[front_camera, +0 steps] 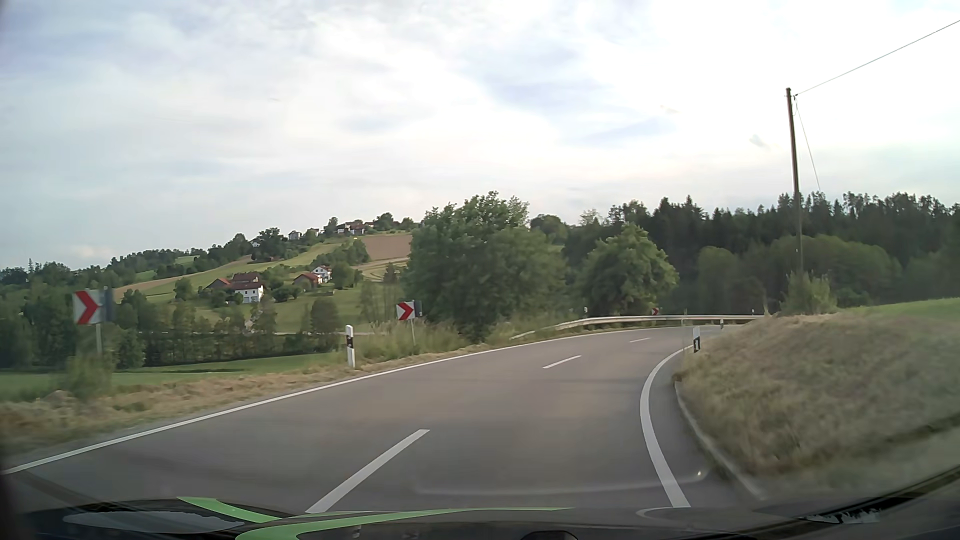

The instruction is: Follow the waypoints while adhering to traffic rules and regulations

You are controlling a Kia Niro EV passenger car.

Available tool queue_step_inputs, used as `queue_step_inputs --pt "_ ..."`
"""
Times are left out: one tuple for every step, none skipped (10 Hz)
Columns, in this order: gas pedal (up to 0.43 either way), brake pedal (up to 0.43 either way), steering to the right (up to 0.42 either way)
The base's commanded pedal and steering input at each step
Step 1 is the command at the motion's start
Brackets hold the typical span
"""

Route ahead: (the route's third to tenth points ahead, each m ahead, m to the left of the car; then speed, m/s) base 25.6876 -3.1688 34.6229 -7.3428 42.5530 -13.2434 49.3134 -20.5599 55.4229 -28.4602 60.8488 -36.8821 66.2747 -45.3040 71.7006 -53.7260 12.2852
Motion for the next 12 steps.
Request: queue_step_inputs --pt "0.0 0.14 0.096" --pt "0.0 0.14 0.099" --pt "0.0 0.079 0.099" --pt "0.0 0.0 0.096" --pt "0.0 0.0 0.094" --pt "0.0 0.0 0.094" --pt "0.0 0.0 0.094" --pt "0.0 0.0 0.093" --pt "0.0 0.0 0.088" --pt "0.0 0.0 0.087" --pt "0.059 0.0 0.087" --pt "0.059 0.0 0.086"
